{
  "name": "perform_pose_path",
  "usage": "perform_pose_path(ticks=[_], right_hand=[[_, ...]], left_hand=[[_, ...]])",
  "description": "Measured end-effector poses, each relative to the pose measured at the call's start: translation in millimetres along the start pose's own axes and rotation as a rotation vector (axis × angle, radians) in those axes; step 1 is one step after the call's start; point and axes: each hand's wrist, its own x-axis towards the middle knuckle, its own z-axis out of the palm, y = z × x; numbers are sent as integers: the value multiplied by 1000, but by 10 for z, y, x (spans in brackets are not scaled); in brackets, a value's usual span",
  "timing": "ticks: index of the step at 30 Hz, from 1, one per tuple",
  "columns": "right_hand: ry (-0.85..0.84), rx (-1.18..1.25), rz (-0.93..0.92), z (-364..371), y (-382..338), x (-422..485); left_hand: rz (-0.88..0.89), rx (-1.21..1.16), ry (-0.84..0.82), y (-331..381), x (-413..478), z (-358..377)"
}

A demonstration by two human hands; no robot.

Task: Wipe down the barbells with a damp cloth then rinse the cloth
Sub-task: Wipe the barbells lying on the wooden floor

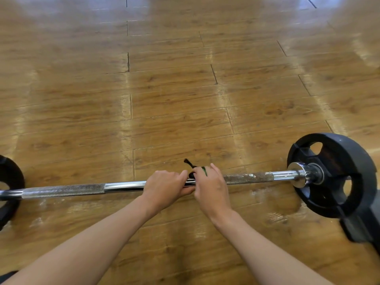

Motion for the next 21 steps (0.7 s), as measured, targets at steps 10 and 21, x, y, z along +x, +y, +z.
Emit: perform_pose_path(ticks=[10,21], right_hand=[[-182,-42,295,-306,127,290],[-27,-56,76,-336,455,-23]], left_hand=[[-32,-7,10,50,-29,5],[-20,3,31,21,-21,55]])
